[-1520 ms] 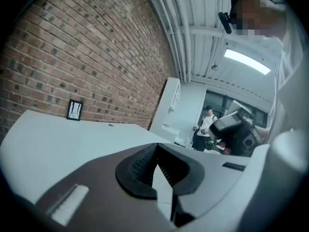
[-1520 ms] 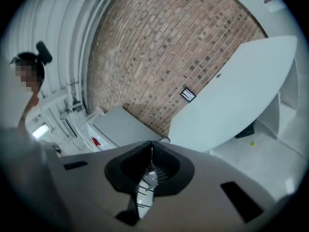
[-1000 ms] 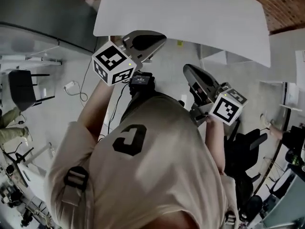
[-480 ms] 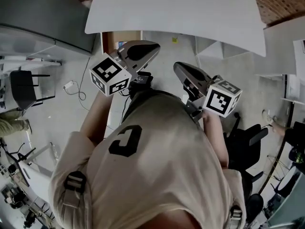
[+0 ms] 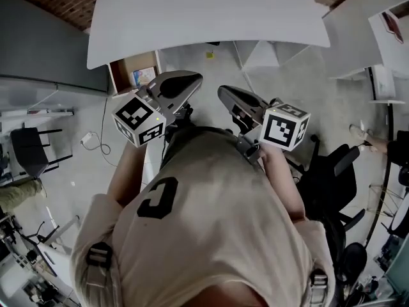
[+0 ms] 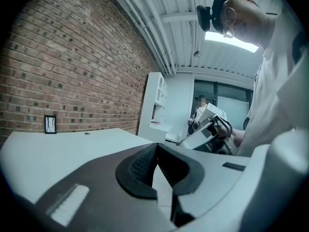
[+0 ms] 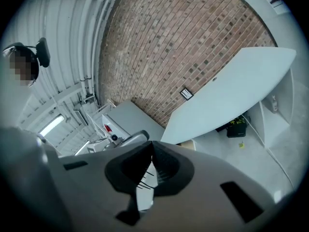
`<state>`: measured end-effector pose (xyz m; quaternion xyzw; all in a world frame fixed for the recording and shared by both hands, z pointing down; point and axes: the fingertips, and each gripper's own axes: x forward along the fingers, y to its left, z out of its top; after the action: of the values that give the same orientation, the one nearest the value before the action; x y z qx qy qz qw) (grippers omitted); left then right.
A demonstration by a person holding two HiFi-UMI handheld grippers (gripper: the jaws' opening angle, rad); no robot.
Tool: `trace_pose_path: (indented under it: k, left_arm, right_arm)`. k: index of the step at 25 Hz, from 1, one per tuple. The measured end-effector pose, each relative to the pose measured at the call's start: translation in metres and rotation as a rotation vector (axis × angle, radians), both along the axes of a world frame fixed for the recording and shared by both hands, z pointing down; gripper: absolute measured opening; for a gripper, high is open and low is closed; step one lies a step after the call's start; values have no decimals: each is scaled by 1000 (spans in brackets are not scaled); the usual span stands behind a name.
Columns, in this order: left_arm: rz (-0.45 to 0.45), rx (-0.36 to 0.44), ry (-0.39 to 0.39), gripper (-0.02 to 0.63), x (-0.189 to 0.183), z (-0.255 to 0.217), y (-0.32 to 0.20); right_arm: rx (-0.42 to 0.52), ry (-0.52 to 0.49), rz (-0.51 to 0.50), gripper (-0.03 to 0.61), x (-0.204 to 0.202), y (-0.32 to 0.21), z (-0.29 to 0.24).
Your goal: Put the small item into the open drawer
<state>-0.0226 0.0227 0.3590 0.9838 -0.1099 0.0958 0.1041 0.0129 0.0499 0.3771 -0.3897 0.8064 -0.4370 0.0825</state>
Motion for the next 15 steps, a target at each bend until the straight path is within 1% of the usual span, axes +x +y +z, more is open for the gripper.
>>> trace_pose_path:
  k: [2, 6, 10, 13, 15]
  left_arm:
    - [-6, -2, -8, 5, 19, 2, 11]
    - [-35, -5, -32, 5, 23, 0, 14]
    - [-100, -10, -47, 5, 5, 3, 14]
    - [-154, -56, -40, 4, -14, 10, 19]
    - [-171, -70, -54, 5, -19, 16, 25]
  right_arm:
    - [7, -1, 2, 5, 19, 12, 1]
    - [11, -37, -28, 5, 27, 25, 1]
    - [0, -59, -89, 5, 16, 32, 9]
    - [-13, -76, -138, 6, 1, 35, 15]
    - [-22, -86, -157, 5, -4, 38, 17]
